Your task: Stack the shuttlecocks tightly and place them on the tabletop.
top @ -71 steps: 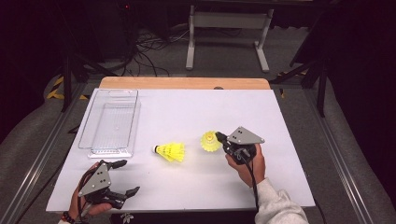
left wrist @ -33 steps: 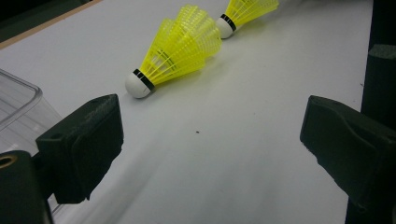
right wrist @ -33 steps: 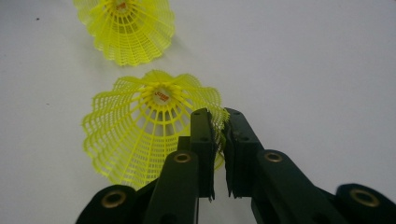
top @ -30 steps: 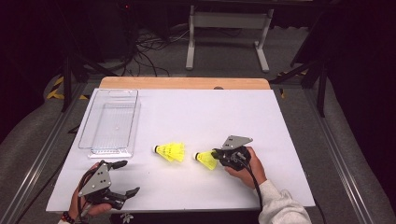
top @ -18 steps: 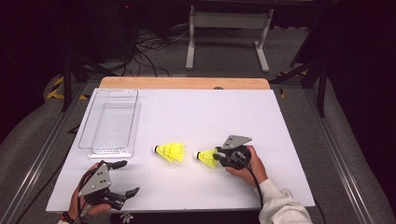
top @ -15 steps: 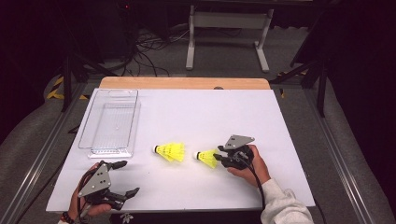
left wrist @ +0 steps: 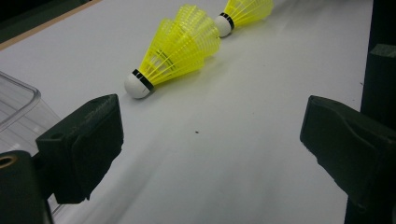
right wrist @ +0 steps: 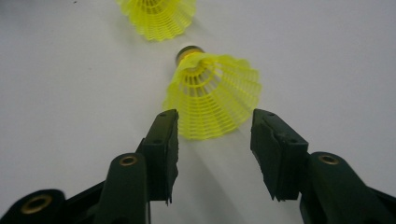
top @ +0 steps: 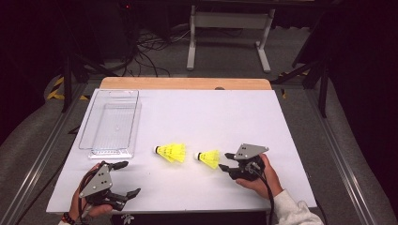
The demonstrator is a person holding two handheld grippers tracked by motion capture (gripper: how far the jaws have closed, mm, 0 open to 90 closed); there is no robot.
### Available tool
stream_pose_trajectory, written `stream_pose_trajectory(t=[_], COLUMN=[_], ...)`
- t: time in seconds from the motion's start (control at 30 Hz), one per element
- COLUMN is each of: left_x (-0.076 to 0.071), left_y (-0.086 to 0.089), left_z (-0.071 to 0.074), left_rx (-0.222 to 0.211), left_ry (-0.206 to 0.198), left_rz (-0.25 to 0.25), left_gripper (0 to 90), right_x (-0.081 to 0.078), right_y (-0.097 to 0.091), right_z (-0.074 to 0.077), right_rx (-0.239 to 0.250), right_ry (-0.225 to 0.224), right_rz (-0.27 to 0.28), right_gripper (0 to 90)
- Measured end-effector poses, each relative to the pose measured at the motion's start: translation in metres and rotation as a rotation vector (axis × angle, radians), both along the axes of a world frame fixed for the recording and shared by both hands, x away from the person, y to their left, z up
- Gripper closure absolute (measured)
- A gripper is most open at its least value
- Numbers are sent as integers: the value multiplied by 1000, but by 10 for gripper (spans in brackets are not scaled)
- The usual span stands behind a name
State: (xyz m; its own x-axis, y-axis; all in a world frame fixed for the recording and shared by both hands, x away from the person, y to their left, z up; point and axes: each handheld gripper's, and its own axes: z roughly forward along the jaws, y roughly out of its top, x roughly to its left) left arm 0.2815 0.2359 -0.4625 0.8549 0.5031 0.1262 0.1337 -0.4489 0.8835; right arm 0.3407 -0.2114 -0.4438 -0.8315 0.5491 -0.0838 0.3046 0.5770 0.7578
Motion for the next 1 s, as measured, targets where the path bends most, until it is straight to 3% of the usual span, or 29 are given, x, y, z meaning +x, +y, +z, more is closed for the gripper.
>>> stream_pose_trajectory(t=[0.27,0.43,0.57,0.73,0.87,1.0], left_x=[1,0,0,0,0,0], left_y=[0,0,1,1,1,0], left_z=[-1,-1,-1,-1,-1,-1], left_rx=[2,4,9,5,5,6], left_ry=[1,3,-1,0,0,1], left_rz=[-3,-3,-1,-2,-3,-4], left_gripper=[69,69,69,69,69,69], right_x=[0,8,16,18,16,13], right_y=[24,32,39,46,51,56], right_z=[-12,-17,-20,-22,-19,-13], right_rx=[-38,-46,-13,-5,-9,20], right_ry=[23,32,45,34,16,-4], right_rz=[19,-5,-22,-5,10,18], right_gripper=[517,537,648,882,894,895])
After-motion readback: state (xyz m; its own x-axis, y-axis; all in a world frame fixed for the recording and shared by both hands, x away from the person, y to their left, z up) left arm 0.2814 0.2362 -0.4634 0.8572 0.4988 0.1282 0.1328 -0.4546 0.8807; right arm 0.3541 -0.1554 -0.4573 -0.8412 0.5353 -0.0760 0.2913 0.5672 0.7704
